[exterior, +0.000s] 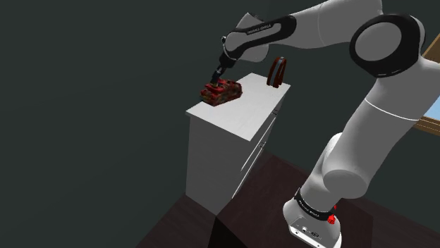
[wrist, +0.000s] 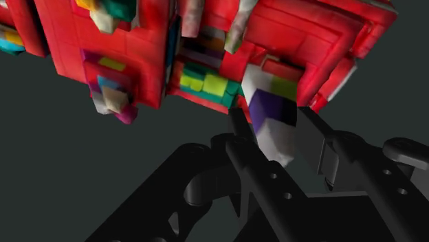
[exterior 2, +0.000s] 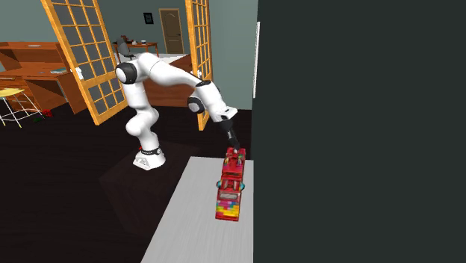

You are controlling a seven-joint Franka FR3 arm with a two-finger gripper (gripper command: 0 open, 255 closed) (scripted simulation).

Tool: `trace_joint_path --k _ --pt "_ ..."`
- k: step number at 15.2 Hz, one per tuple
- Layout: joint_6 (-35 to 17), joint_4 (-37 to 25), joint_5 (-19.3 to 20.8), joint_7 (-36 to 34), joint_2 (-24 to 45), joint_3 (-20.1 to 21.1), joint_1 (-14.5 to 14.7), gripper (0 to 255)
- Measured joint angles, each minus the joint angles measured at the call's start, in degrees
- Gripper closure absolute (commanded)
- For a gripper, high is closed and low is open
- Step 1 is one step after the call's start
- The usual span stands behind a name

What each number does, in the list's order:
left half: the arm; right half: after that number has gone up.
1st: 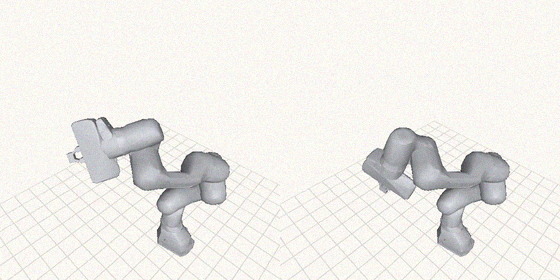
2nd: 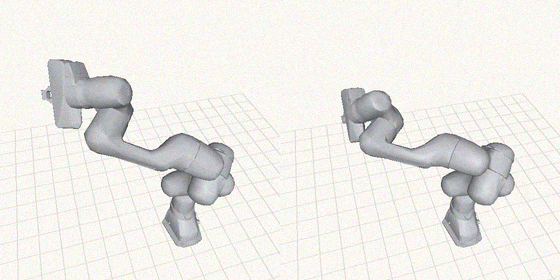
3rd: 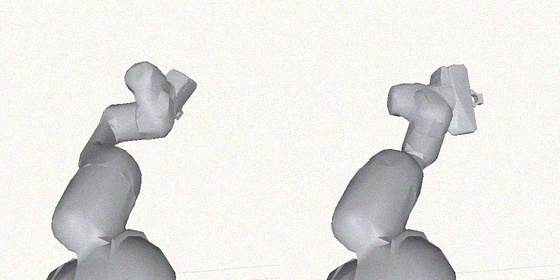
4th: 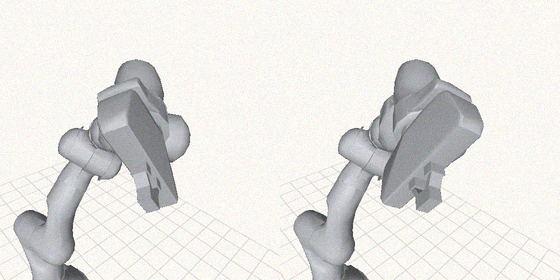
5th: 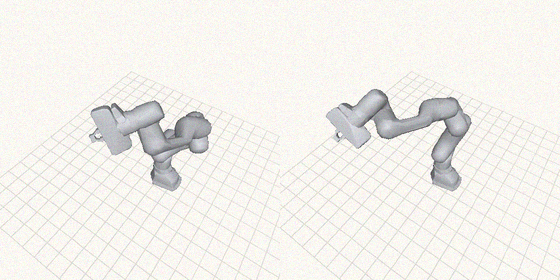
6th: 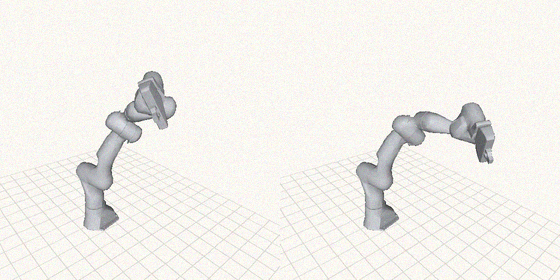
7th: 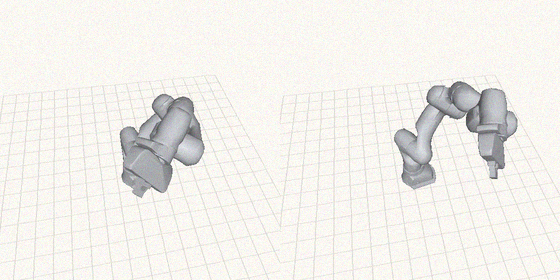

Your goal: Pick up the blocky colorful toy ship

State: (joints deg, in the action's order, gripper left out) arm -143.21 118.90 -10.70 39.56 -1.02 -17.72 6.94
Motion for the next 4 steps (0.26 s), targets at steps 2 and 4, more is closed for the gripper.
trace_joint_path --k 2,4 --pt "1.4 -1.1 0.4 -0.3 -0.3 -0.1 -0.1 255" --pt "2.8 -2.2 0.9 -0.9 -0.6 0.0 -0.1 255"
